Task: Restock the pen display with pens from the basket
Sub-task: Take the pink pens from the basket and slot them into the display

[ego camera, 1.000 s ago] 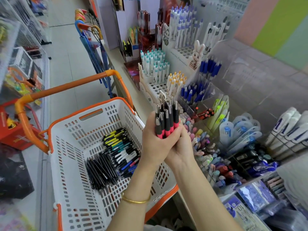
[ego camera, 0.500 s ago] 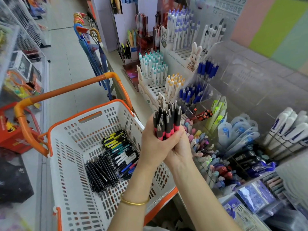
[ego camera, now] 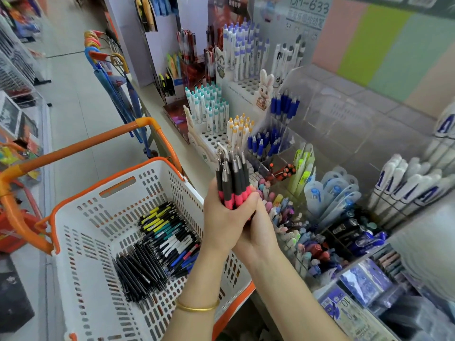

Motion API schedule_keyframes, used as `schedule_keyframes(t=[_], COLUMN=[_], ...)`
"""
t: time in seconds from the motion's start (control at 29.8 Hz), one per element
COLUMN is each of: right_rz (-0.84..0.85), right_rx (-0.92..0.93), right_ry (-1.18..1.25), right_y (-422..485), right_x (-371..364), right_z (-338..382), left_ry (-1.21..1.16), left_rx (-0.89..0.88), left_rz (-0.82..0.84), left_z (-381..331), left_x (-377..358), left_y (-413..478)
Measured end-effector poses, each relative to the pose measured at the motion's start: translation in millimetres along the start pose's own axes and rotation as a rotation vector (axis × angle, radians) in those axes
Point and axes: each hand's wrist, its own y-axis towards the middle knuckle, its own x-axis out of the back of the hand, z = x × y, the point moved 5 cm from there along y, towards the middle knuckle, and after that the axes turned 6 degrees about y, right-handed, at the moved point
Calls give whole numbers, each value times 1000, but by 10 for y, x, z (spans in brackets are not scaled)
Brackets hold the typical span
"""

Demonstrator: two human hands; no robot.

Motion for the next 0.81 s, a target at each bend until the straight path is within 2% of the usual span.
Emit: schedule_keyframes(t=[0.1,0.2,0.27,0.37,0.44,0.5,0.6,0.81], right_rz=[-145,-235,-216,-126,-78,-75,-75,4], right_rx=[102,373,515,606,660,679,637,495], right_ry=[-257,-696,-824,-932,-1135,-1303,-1396,-1350], right_y=[-87,-220,-304,-393,-397,-367,-318,-286], right_x=[100,68,-18,-186,-284,-328,-377,-473], right_z=[126,432,626,835,928,1003,1109,1326], left_ry=[-129,-267,-297,-282,-260,-221,-179,-145], left_rx=[122,252,302,306,296,294,301,285], left_rz=[17,119,216,359,424,436,449,477], left_z=[23,38,52,26,32,42,31,-164], left_x=[-61,-158,-212,-281,-327,-354,-380,-474], left_y=[24,46,57,36,23,38,75,179])
